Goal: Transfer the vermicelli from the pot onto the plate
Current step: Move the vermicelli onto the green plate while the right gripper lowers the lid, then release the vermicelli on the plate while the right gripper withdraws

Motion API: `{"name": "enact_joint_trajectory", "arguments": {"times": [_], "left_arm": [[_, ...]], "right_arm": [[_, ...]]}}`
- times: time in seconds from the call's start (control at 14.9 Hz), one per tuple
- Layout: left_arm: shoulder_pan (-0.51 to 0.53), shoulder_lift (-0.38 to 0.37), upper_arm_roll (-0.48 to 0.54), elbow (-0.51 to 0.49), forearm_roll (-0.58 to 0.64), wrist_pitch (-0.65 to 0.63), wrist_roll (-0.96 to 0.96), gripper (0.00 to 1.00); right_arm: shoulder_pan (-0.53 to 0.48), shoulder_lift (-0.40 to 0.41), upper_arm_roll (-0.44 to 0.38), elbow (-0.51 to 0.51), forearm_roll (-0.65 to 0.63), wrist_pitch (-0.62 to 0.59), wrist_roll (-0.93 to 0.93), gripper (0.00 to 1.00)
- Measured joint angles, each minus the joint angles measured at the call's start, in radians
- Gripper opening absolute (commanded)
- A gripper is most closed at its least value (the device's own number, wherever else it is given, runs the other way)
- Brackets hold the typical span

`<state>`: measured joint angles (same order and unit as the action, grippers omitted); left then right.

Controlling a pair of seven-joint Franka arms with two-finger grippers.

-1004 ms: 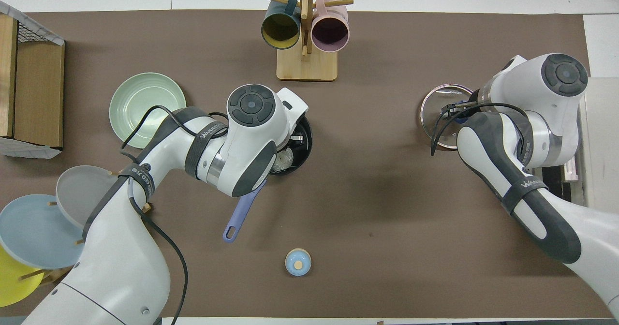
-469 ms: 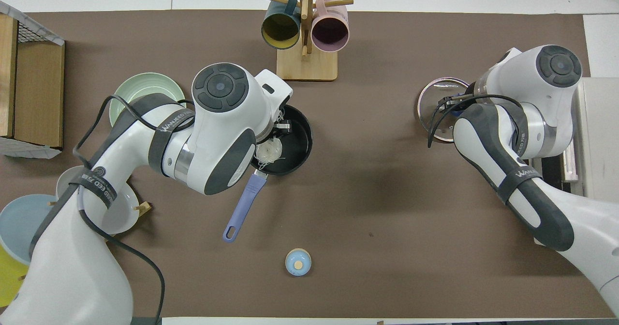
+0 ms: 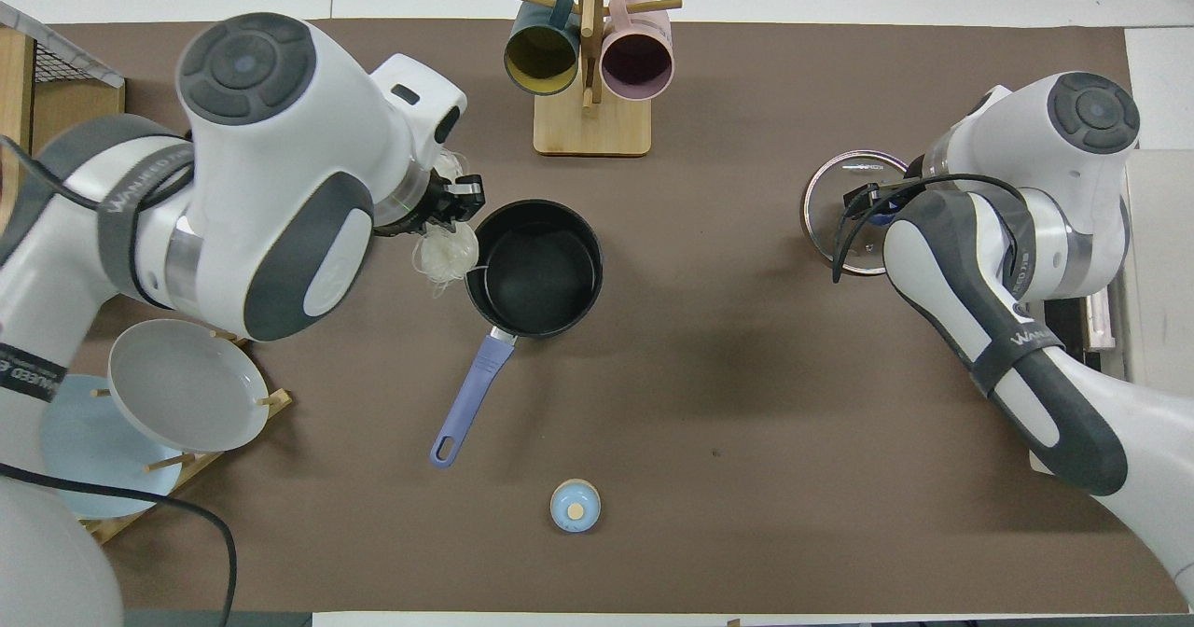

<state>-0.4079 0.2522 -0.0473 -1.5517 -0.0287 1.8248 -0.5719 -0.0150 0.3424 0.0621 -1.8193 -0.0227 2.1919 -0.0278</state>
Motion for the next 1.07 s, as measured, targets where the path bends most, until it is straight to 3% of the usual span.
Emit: {"name": "enact_joint_trajectory", "arguments": {"times": [0.6, 0.74, 1.07], "left_arm": [[0.271, -0.045, 0.010, -0.004, -0.003, -0.038, 0.360, 0.00], [0.308, -0.044, 0.010, -0.047, -0.004, 0.014, 0.436, 0.00], [0.321, -0.045, 0.010, -0.258, -0.004, 0.279, 0.514, 0.00]], "right_arm": [[0.001, -0.227, -0.010, 0.104, 0.043, -0.437, 0.000, 1.00], [0.004, -0.255, -0.035, 0.155, 0.043, -0.522, 0.000, 1.00], [0.015, -0.325, -0.060, 0.251, 0.043, -0.692, 0.000, 1.00]]}}
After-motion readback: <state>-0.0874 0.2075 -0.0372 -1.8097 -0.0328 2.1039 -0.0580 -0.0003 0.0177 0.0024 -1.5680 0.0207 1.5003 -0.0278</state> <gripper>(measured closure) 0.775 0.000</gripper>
